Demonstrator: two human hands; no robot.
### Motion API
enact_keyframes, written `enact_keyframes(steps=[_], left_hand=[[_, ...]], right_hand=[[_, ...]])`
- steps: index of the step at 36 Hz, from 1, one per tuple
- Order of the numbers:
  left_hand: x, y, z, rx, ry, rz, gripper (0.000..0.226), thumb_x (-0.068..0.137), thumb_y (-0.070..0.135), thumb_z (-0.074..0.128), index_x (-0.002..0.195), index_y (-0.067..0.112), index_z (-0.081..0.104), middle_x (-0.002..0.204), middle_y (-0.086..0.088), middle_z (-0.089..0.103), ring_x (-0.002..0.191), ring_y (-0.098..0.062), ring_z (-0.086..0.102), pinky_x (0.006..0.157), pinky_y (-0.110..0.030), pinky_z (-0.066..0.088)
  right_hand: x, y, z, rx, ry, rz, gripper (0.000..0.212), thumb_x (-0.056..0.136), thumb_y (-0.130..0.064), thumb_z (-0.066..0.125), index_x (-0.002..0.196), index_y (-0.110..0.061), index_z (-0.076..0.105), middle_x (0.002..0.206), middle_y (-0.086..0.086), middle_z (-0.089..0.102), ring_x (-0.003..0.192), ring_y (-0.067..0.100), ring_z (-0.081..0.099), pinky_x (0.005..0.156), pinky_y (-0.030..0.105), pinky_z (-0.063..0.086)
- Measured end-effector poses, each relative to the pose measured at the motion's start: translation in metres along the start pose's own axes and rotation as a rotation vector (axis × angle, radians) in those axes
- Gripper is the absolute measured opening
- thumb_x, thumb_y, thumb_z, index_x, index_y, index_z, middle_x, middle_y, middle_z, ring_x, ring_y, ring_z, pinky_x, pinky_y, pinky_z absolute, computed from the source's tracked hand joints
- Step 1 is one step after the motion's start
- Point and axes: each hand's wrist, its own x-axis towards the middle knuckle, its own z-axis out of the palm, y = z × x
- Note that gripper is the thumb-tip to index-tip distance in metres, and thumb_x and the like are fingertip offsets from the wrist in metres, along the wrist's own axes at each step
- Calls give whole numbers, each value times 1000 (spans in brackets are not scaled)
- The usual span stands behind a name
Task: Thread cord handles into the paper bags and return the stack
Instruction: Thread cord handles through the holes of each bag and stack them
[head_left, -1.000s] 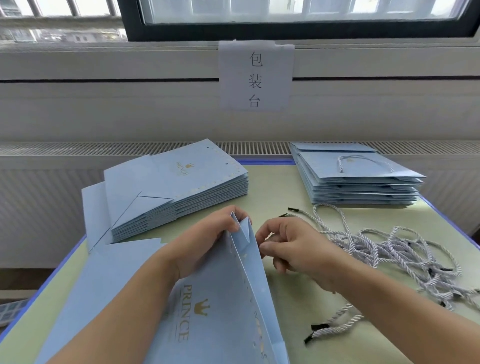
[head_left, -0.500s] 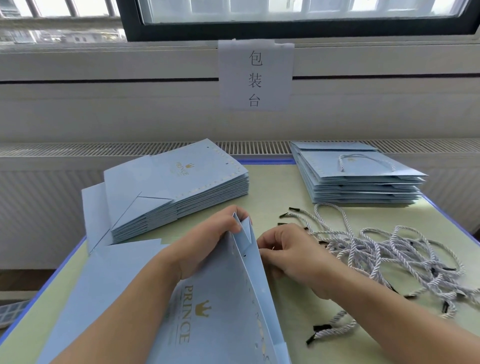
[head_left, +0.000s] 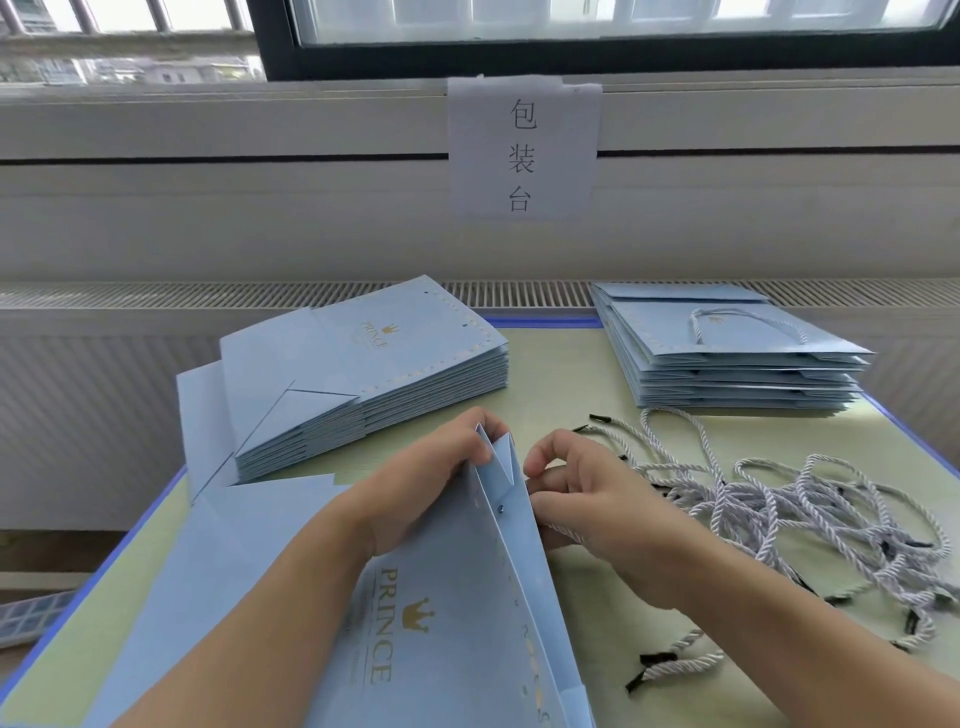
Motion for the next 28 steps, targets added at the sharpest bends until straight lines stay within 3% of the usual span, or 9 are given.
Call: enact_keyframes(steps=[3, 6, 9, 12, 14, 16, 22, 28], left_hand=[[0, 0, 0, -9, 3, -3, 24, 68, 25, 48, 88, 13, 53, 82, -13, 51, 76, -25, 49, 71, -35, 41], [1, 0, 0, -9, 1, -1, 25, 68, 25, 47, 89, 13, 52, 82, -13, 50, 74, -24, 47, 71, -36, 40], [0, -1, -3, -24, -7, 1, 33, 63, 28, 51, 92, 12, 53, 85, -13, 51, 80, -27, 48, 78, -41, 40], [-1, -1, -4, -31, -7, 6, 34, 61, 30, 53, 91, 13, 54, 87, -14, 51, 80, -27, 48, 78, -42, 40], [-1, -1, -3, -27, -2, 7, 29, 66, 26, 48, 91, 12, 53, 84, -13, 50, 76, -24, 48, 74, -38, 42], [0, -2, -2, -32, 0, 8, 28, 67, 25, 45, 91, 11, 52, 84, -12, 50, 75, -24, 49, 74, -36, 42], [0, -2, -3, -52, -17, 8, 27, 68, 24, 46, 91, 11, 54, 82, -12, 55, 80, -27, 50, 77, -39, 42], [0, -3, -5, -56, -27, 16, 40, 56, 35, 56, 90, 14, 56, 85, -14, 56, 85, -29, 49, 83, -44, 40]], right_hand=[[-8, -4, 1, -48, 18, -16, 14, 89, 5, 47, 86, -9, 46, 75, 14, 52, 58, 14, 52, 54, 20, 46], [-10, 2, 5, -356, 54, -217, 14, 82, -13, 62, 77, -17, 49, 62, -8, 50, 55, 10, 45, 55, 25, 40], [-9, 9, 8, -529, 75, -279, 11, 76, -24, 63, 86, -28, 60, 69, -12, 58, 58, 14, 49, 59, 32, 45], [-9, 9, 10, -478, 25, -222, 24, 76, -23, 57, 94, -32, 69, 79, 6, 66, 63, 26, 51, 62, 31, 47], [-7, 9, 10, -461, 36, -217, 26, 81, -13, 60, 79, -38, 68, 71, -10, 63, 58, 3, 49, 61, 18, 41], [-5, 10, 11, -473, 90, -219, 37, 82, -7, 62, 71, -42, 64, 68, -21, 58, 60, -8, 50, 61, 9, 36], [1, 9, 15, -449, 164, -271, 35, 80, -9, 71, 62, -38, 66, 85, -14, 53, 69, -9, 49, 65, 9, 37], [-2, 5, 7, -283, 73, -255, 32, 79, -5, 73, 66, -34, 75, 98, 0, 53, 76, 9, 47, 71, 17, 41]])
